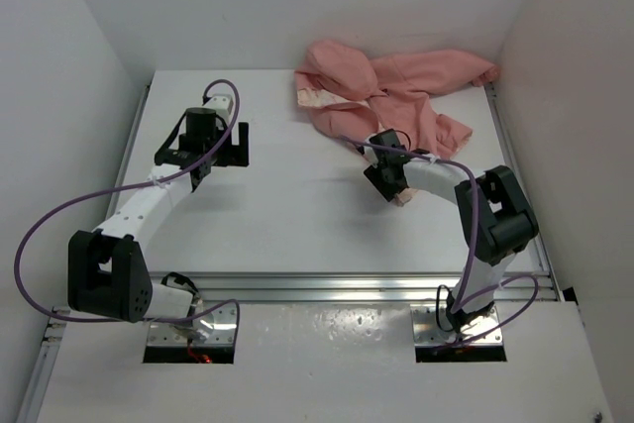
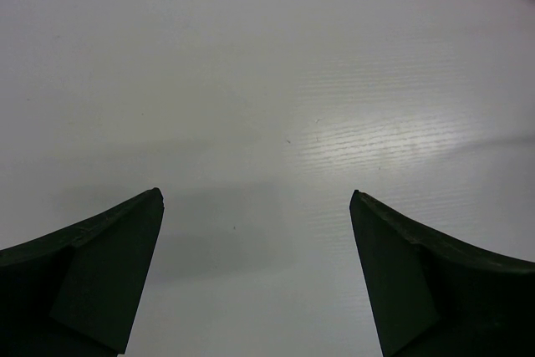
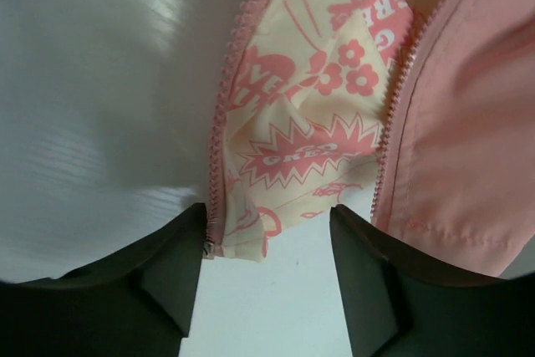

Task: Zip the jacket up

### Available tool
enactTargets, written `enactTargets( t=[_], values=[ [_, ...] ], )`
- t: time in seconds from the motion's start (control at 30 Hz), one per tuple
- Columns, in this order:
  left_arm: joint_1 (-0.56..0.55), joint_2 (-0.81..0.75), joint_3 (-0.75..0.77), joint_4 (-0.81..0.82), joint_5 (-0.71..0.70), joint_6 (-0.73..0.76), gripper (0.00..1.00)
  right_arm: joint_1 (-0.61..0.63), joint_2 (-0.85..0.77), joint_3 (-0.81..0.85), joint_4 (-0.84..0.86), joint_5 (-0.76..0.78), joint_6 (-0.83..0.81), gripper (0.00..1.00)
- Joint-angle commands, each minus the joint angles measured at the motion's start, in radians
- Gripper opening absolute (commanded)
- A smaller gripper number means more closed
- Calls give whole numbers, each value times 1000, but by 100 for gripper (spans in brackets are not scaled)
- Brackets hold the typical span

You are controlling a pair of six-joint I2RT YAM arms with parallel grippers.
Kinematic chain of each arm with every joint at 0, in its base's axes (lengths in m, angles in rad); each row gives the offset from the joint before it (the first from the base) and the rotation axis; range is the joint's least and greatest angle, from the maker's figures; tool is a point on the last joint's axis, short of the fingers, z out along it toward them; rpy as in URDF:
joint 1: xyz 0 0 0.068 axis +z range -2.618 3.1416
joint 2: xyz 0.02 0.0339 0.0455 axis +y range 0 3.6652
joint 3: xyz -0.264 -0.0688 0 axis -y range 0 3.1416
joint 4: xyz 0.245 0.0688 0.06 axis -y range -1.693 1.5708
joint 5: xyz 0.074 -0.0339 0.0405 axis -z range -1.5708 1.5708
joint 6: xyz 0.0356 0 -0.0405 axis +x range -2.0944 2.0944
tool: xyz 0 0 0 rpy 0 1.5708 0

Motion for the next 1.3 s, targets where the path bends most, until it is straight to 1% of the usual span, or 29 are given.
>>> enactTargets(
  t=[0.0, 0.1, 0.23, 0.27, 0.3, 0.37, 0.4, 0.53, 0.57, 0.6, 0.63, 0.67, 0.7, 0.73, 0.77, 0.8, 0.83, 0.87, 0.9, 0.97, 1.0, 1.03, 1.07, 1.1, 1.13, 1.17, 1.2, 1.23, 1.27],
  values=[
    [9, -11, 27, 16, 6, 0, 100, 9, 9, 44, -15, 49, -2, 64],
    [9, -11, 27, 16, 6, 0, 100, 13, 13, 45, -11, 64, -2, 65],
    [9, -11, 27, 16, 6, 0, 100, 18, 33, 48, -26, 57, -8, 54],
    [9, -11, 27, 16, 6, 0, 100, 19, 39, 47, -22, 56, -12, 47],
    [9, -11, 27, 16, 6, 0, 100, 18, 40, 44, -15, 58, -12, 35],
    [9, -11, 27, 16, 15, 10, 100, 18, 33, 37, -3, 55, -21, 24],
    [9, -11, 18, 16, 15, 10, 100, 16, 20, 33, -3, 44, -24, 15],
    [9, -22, 18, 16, 37, 46, 100, 16, -22, 68, -61, -12, -22, 0],
    [9, -51, 6, 16, 61, 56, 100, 10, -34, 74, -118, -110, -16, 0],
    [18, -66, -12, 16, 84, 56, 100, -8, -57, 80, -141, -156, -7, 0],
    [30, -85, -26, 16, 122, 69, 100, -25, -80, 120, -165, -287, 31, 0],
    [44, -106, -43, 16, 171, 70, 100, -56, -95, 135, -223, -339, 51, 0],
    [64, -151, -81, 16, 285, 86, 100, -91, -98, 152, -273, -599, 89, 0],
    [64, -171, -101, 3, 347, 97, 100, -131, -99, 198, -305, -687, 105, 0],
    [78, -191, -120, 3, 410, 106, 100, -146, -92, 211, -317, -776, 141, 0],
    [78, -227, -158, 3, 523, 106, 100, -180, -86, 227, -330, -1033, 172, 0],
    [78, -240, -176, 3, 579, 97, 100, -198, -73, 232, -328, -1107, 182, 0],
    [78, -249, -196, 17, 628, 74, 100, -206, -59, 238, -330, -1173, 246, 0],
    [78, -249, -233, 35, 715, 53, 100, -220, -54, 235, -289, -1345, 261, 0],
    [78, -249, -267, 124, 793, -40, 99, -222, -5, 231, -267, -1512, 344, 0],
    [78, -239, -302, 170, 854, -80, 99, -220, 9, 225, -173, -1634, 381, 0],
    [78, -229, -321, 284, 872, -131, 99, -220, 41, 215, -108, -1689, 428, 0],
    [66, -202, -336, 349, 894, -233, 99, -219, 70, 149, 99, -1783, 714, 0],
    [55, -183, -360, 417, 909, -286, 99, -208, 85, 108, 495, -1831, 869, 0],
    [23, -162, -361, 533, 919, -336, 99, -197, 89, 62, 743, -1829, 1258, 0],
    [6, -137, -371, 589, 919, -434, 97, -191, 166, -44, 1353, -1823, 1681, 1],
    [-9, -83, -371, 641, 919, -478, 97, -185, 215, -21, 1573, -1829, 2010, 2],
    [-25, -53, -371, 685, 919, -513, 97, -165, 263, 50, 1762, -1853, 2083, 4],
    [-51, -27, -371, 769, 919, -548, 97, -166, 292, 50, 1764, -1849, 2105, 4]
  ],
)
